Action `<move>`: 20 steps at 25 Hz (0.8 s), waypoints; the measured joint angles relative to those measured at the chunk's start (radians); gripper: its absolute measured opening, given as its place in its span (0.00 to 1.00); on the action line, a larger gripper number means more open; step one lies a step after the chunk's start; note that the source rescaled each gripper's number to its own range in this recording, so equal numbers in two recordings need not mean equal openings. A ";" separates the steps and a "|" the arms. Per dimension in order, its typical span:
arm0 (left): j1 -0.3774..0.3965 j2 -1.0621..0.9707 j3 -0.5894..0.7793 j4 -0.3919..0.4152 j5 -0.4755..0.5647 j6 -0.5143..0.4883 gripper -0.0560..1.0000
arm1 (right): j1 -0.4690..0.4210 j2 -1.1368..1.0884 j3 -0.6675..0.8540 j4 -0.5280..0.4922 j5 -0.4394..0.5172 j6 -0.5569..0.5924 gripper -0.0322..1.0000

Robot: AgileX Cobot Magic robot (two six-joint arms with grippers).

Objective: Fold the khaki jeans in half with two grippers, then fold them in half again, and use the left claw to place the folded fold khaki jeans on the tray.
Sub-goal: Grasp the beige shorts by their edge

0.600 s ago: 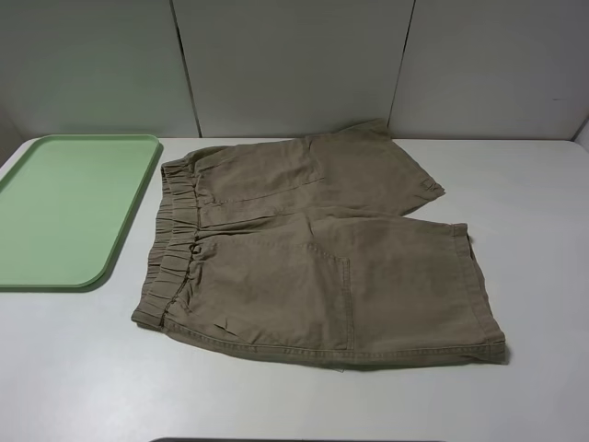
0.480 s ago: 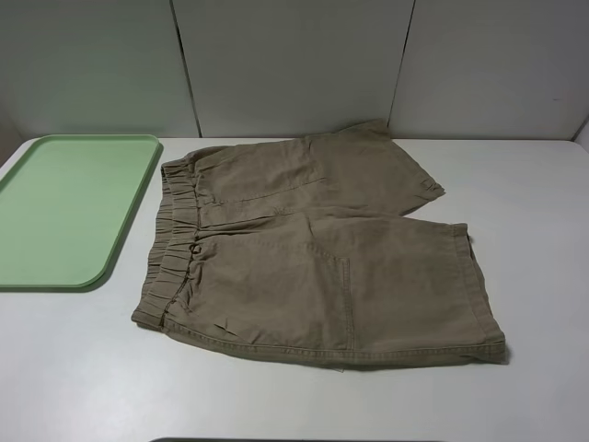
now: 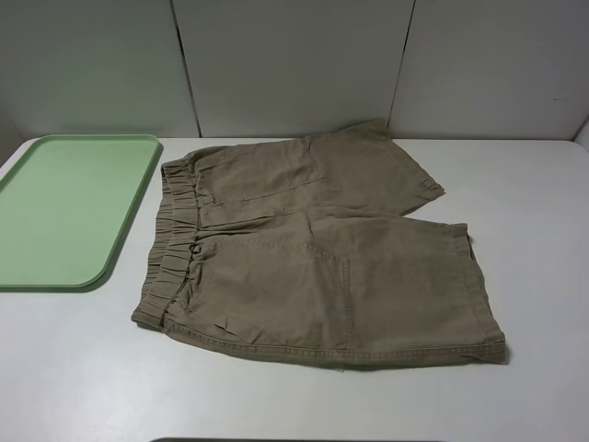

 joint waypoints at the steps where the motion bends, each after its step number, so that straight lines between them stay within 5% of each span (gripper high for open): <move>1: 0.000 0.000 0.000 0.000 0.000 0.000 0.94 | 0.000 0.000 0.000 0.000 0.000 0.000 1.00; 20: 0.000 0.000 0.000 0.000 0.000 0.000 0.94 | 0.000 0.000 0.000 0.000 0.000 0.000 1.00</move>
